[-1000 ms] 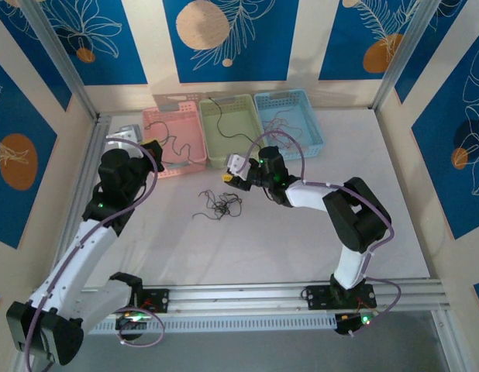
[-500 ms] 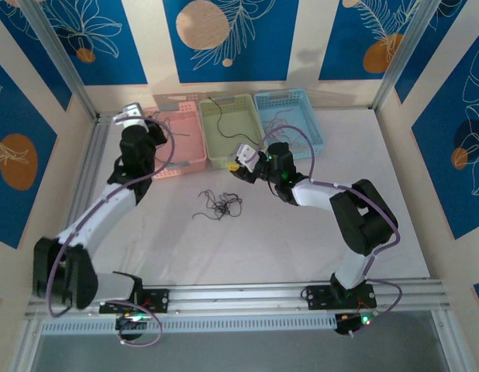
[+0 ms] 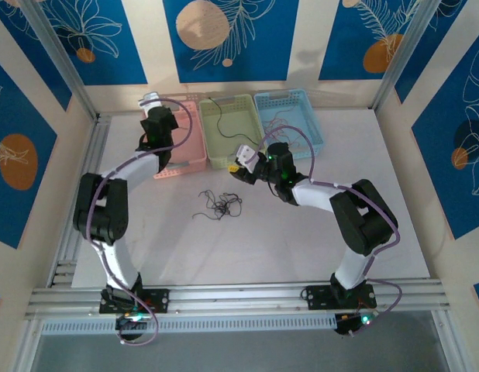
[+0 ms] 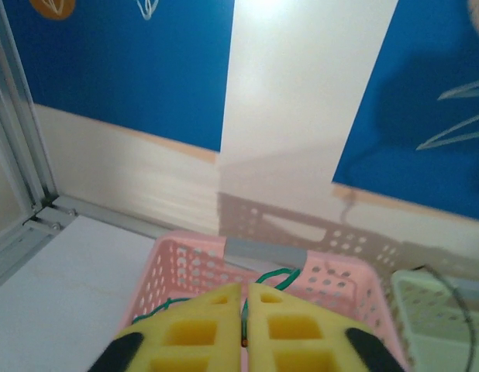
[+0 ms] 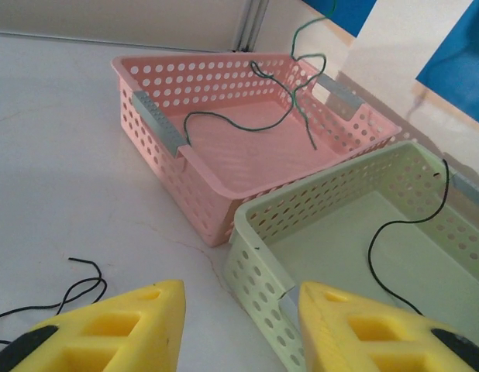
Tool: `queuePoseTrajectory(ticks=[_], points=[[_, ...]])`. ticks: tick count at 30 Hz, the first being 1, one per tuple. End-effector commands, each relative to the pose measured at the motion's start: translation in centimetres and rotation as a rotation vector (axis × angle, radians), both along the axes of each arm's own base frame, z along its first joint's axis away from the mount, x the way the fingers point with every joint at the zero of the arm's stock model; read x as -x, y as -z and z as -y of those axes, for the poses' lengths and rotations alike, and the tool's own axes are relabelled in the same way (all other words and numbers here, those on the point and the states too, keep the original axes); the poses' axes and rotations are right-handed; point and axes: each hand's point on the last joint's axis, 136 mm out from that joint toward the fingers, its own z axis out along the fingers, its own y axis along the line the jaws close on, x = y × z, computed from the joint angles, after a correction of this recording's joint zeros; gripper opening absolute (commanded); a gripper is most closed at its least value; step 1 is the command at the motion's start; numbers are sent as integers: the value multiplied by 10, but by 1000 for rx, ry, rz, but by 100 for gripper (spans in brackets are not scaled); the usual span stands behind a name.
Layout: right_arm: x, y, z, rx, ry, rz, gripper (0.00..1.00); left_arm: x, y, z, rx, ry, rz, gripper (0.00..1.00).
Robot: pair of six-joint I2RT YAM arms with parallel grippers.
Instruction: Untangle the cables
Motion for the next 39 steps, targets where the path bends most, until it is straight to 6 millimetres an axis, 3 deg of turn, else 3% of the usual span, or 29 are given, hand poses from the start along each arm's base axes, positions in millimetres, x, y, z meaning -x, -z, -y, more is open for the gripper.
queuePoseTrajectory(ticks=[1, 3, 6, 13, 18, 21, 26, 30, 39], points=[[2, -15, -5, -20, -28, 12, 43, -3, 7, -5, 36, 14, 0, 47], [2, -14, -6, -18, -33, 5, 43, 5, 12, 3, 60, 91, 6, 62], [5, -14, -8, -13, -52, -19, 43, 25, 3, 8, 77, 141, 10, 72], [31, 0, -23, 12, -215, -112, 43, 99, -15, 7, 107, 221, -19, 73], [47, 25, -34, 102, -303, -190, 43, 156, 5, 35, 216, 424, -31, 69], [62, 40, -35, 172, -370, -285, 42, 178, 21, 48, 268, 515, -27, 67], [57, 67, -24, 274, -337, -375, 42, 199, 40, 70, 309, 654, -40, 64], [55, 93, -17, 351, -324, -469, 40, 206, 53, 77, 313, 697, -31, 62], [54, 105, -22, 387, -314, -509, 41, 207, 67, 79, 315, 706, -34, 62]])
